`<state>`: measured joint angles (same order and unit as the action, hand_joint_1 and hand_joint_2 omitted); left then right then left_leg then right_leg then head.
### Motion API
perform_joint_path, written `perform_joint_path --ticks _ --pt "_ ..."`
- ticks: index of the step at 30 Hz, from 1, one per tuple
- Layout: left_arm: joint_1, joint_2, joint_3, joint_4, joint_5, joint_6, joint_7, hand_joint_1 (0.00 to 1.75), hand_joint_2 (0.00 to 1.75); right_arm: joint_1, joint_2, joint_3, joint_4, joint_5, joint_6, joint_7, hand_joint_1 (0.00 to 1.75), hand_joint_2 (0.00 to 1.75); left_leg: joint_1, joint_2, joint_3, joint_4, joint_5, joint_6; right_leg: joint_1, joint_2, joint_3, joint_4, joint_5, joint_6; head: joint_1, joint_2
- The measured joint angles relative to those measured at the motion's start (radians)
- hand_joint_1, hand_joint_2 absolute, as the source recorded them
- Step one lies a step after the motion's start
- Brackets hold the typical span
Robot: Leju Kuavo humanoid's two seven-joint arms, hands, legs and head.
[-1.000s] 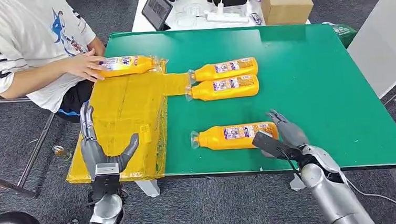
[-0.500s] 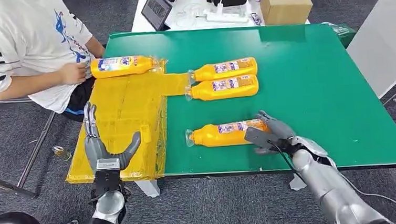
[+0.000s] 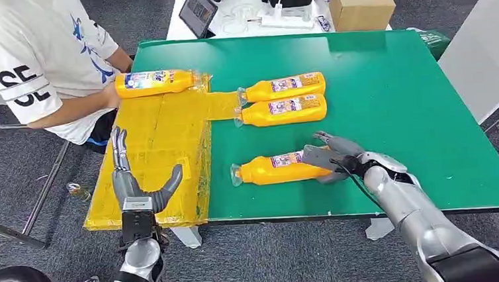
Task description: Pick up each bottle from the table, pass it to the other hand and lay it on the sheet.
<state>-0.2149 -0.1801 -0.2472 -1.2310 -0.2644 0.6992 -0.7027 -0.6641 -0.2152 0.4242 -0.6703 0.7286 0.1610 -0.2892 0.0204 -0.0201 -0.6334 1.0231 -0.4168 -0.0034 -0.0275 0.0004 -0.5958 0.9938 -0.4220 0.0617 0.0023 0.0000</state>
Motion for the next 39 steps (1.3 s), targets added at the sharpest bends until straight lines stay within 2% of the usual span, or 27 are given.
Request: perform_joint_path --ticks 6,17,31,39 --pt "0.000 0.000 -0.003 0.001 0.005 -0.002 0.000 0.00 1.75 -0.006 -0.005 0.006 0.010 -0.016 0.013 -0.008 0.00 1.75 0.000 0.000 0.000 0.000 0.000 0.000 0.000 0.000 0.000 0.000 0.000 0.000 0.000 0.000" --pt "-0.014 0.003 -0.033 0.027 0.042 -0.040 0.000 0.00 1.75 -0.006 -0.114 0.047 -0.046 -0.132 0.198 -0.014 0.00 1.75 0.000 0.000 0.000 0.000 0.000 0.000 0.000 0.000 0.000 0.000 0.000 0.000 0.000 0.000" --pt "-0.042 -0.008 -0.094 0.095 0.063 -0.060 0.000 0.00 1.75 0.036 -0.147 0.179 -0.037 -0.189 0.162 -0.008 0.00 1.75 0.000 0.000 0.000 0.000 0.000 0.000 0.000 0.000 0.000 0.000 0.000 0.000 0.000 0.000" --pt "-0.044 -0.011 -0.097 0.120 0.064 -0.053 0.000 0.00 1.75 0.053 -0.146 0.202 -0.037 -0.193 0.064 0.016 0.00 1.75 0.000 0.000 0.000 0.000 0.000 0.000 0.000 0.000 0.000 0.000 0.000 0.000 0.000 0.000"
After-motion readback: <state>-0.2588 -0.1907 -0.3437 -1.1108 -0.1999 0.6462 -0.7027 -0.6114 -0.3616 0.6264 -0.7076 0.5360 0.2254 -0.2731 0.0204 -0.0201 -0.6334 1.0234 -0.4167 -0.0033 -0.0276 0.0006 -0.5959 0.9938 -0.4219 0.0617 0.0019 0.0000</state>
